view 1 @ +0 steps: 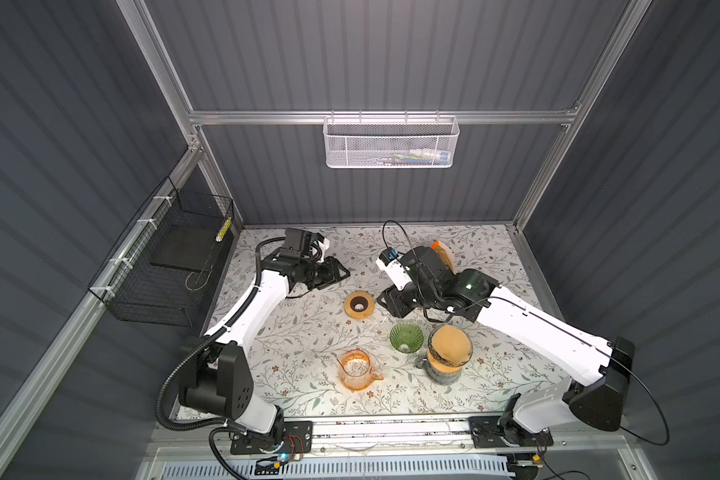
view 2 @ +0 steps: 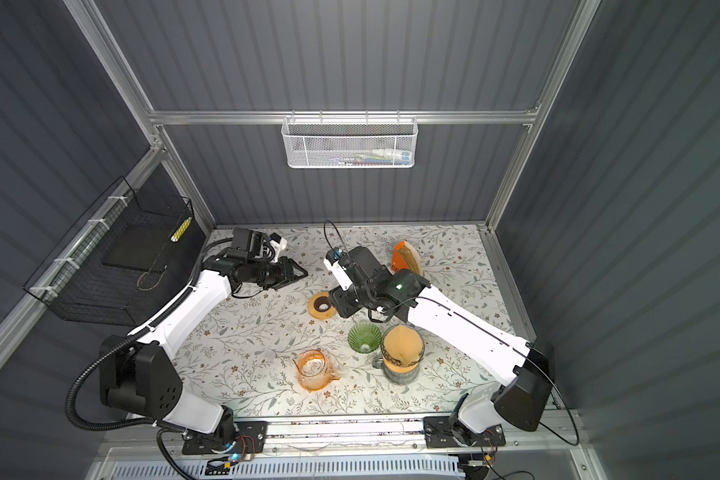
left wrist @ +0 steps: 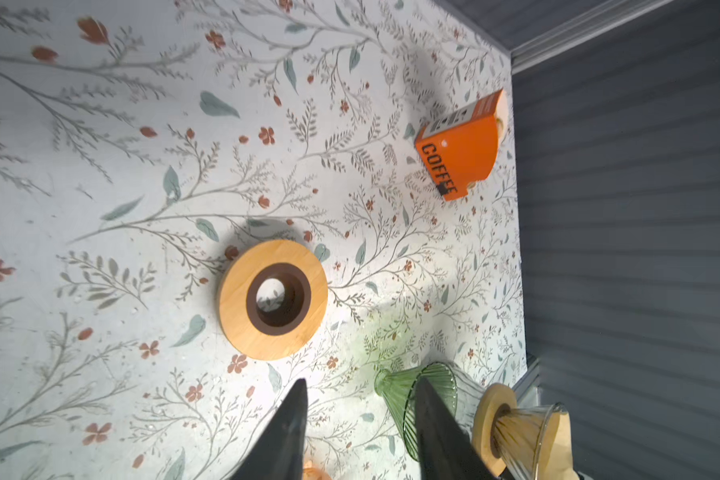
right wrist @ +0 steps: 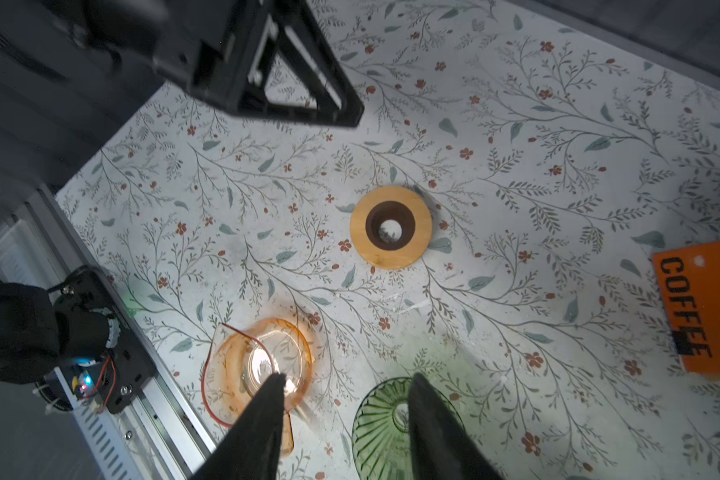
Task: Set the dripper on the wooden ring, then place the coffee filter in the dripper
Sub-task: 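Raise the right gripper back toward the COFFEE box while left gripper moves toward wooden ring, then lower the left gripper onto the wooden ring holder and grasp it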
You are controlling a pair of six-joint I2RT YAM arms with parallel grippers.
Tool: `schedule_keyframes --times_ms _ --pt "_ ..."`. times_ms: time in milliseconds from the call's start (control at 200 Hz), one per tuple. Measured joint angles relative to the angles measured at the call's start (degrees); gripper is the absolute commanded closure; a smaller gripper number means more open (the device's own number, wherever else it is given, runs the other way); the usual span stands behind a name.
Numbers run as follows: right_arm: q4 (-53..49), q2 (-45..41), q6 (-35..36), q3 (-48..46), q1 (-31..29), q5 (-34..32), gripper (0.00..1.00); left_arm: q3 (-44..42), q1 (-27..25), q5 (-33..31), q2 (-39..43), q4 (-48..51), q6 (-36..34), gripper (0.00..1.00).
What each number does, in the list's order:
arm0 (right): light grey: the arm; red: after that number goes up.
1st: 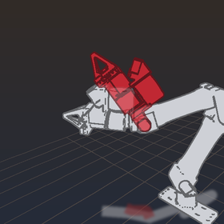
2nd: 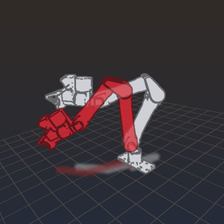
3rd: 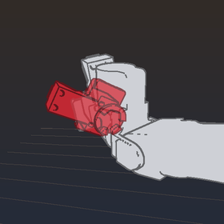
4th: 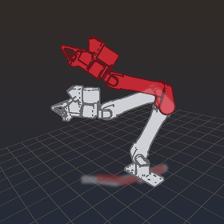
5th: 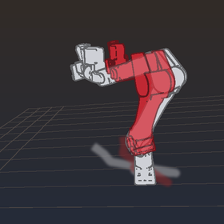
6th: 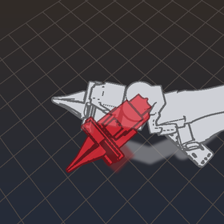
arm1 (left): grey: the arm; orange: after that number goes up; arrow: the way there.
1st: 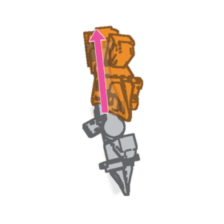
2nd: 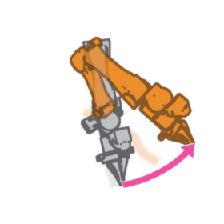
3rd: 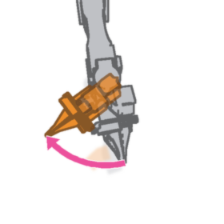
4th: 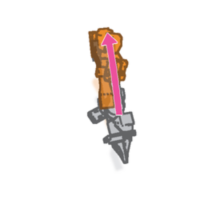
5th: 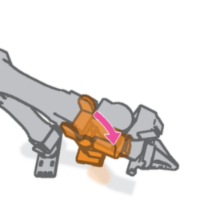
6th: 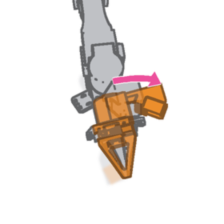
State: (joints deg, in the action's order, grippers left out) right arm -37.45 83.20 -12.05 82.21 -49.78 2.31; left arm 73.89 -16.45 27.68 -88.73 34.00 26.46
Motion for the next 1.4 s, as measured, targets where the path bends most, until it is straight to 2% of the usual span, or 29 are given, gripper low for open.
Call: schedule_keyframes --times_ms 365,630,730,1076,1401 --pt "4.66 -3.04 -1.64 -4.00 5.66 4.15 0.46 0.33 -5.62 -9.46 -6.03 6.29 -1.73 0.49" --pt "5.31 -3.06 -1.36 -4.22 7.82 6.60 0.46 1.36 -6.78 -13.62 -11.80 6.93 -1.86 0.47" --pt "5.57 -3.04 -1.07 -4.22 8.90 7.43 0.46 2.12 -6.78 -14.78 -14.05 7.13 -1.90 0.39" --pt "6.16 -3.04 -0.55 -4.22 11.67 9.75 0.46 4.42 -7.48 -17.46 -19.54 6.99 -1.90 0.47" --pt "6.14 -2.99 -0.31 -4.22 12.31 10.38 0.47 9.07 -7.63 -19.12 -23.30 7.10 -2.08 0.50"
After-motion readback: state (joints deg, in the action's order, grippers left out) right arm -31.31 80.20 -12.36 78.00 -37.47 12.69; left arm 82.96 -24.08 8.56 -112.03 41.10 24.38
